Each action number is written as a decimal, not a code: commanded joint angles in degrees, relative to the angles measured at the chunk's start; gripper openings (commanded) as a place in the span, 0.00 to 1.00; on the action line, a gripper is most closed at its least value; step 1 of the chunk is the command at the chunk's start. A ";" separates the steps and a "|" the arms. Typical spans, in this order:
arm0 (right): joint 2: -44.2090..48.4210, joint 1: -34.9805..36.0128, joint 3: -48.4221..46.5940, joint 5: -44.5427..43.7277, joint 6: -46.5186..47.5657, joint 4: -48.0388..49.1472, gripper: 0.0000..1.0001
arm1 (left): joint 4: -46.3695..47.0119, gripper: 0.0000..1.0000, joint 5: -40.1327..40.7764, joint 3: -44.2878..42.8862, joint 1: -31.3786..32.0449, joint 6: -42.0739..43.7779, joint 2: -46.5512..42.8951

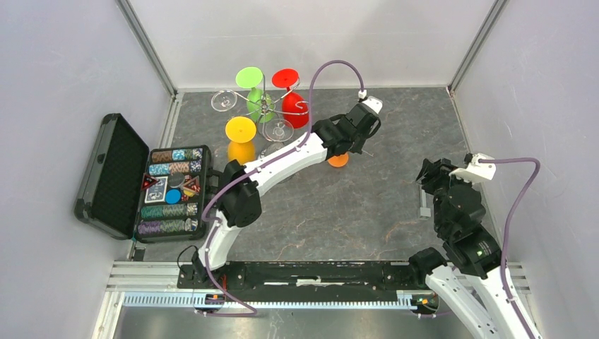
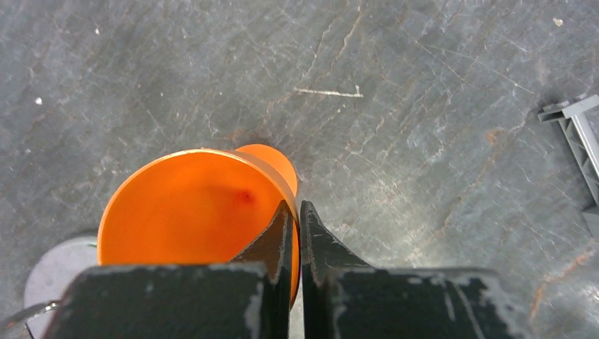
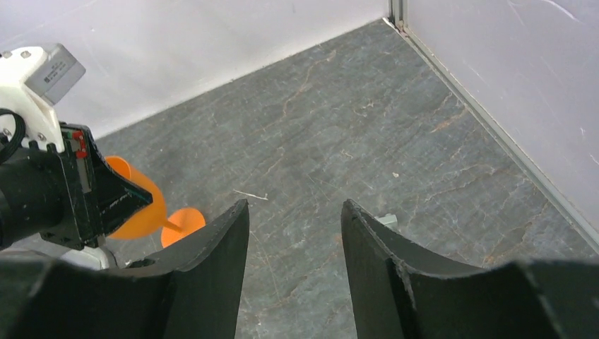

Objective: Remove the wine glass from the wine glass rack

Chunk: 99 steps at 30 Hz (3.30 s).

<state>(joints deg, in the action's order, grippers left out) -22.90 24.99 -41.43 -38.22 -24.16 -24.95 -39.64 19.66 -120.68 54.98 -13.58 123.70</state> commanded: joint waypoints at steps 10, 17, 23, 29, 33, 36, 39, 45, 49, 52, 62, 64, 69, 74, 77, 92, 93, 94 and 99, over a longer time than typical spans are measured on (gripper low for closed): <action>1.18 -0.12 1.88 1.40 0.05 -0.01 0.56 | 10.72 0.10 0.97 -2.49 0.04 6.72 4.98; 0.78 -0.13 1.70 2.54 -0.99 -0.34 0.56 | 10.80 0.30 0.74 -2.56 0.06 6.73 4.95; 0.18 -0.19 1.36 3.68 -1.66 -0.29 0.56 | 10.72 0.51 0.64 -2.37 0.21 6.90 1.98; -0.27 -0.12 0.92 4.45 -2.17 -0.19 0.56 | 9.80 0.62 1.17 -1.97 1.62 6.56 -2.31; -0.35 -0.13 0.48 5.22 -2.72 -0.38 0.56 | 9.51 0.72 3.03 -0.10 3.49 6.46 -6.50; -0.34 -0.13 0.14 5.85 -3.07 -0.36 0.56 | 9.40 0.83 2.95 1.24 3.90 5.64 -9.16; -0.44 -0.12 -0.14 6.71 -3.42 -0.37 0.57 | 9.31 0.93 2.77 2.48 3.89 4.57 -11.78; -0.92 -0.12 -0.23 9.13 -4.18 0.12 0.59 | 9.23 1.00 -2.08 3.70 3.84 3.51 -18.25; -1.34 -0.14 -0.41 11.66 -4.92 0.62 0.62 | 9.40 1.00 -5.55 5.13 3.80 2.95 -23.93; -1.30 -0.12 -0.48 14.83 -5.19 1.76 0.69 | 9.67 1.00 -4.35 7.61 3.69 3.03 -28.20; -4.69 -0.12 0.71 31.30 -10.63 14.65 0.84 | 18.17 1.00 -12.86 30.45 -12.14 -6.01 -52.42; -6.98 -0.19 1.02 35.66 -12.98 18.81 0.85 | 18.72 1.00 -13.40 33.81 -15.51 -6.71 -57.07; -14.40 -0.13 4.10 48.06 -23.84 35.51 0.87 | 17.53 1.00 -11.68 39.23 -20.18 -6.64 -65.16; -24.57 0.91 2.56 55.09 -32.78 47.84 0.87 | 16.21 1.00 -8.34 44.31 -20.59 -4.98 -71.40; -29.95 4.14 -0.63 53.48 -35.10 48.98 0.86 | 16.04 1.00 -6.79 47.00 -20.55 -3.44 -74.66; -48.35 18.15 -16.17 33.61 -47.93 44.95 0.73 | 23.99 1.00 -12.65 60.28 -20.59 1.25 -89.90; -49.46 18.33 -17.49 33.65 -48.23 43.72 0.71 | 25.06 1.00 -12.64 61.12 -20.59 1.40 -91.06; -50.70 18.51 -18.97 33.99 -48.42 43.19 0.70 | 25.78 1.00 -12.68 61.88 -20.58 1.53 -91.86; -55.54 19.30 -23.47 35.38 -49.36 40.93 0.62 | 26.46 1.00 -13.62 62.85 -20.57 1.71 -93.28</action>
<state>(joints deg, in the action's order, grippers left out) -75.96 43.64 -61.04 -1.76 -71.26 18.28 -17.50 7.73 -58.48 34.57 -14.83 30.85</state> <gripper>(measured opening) 0.653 0.993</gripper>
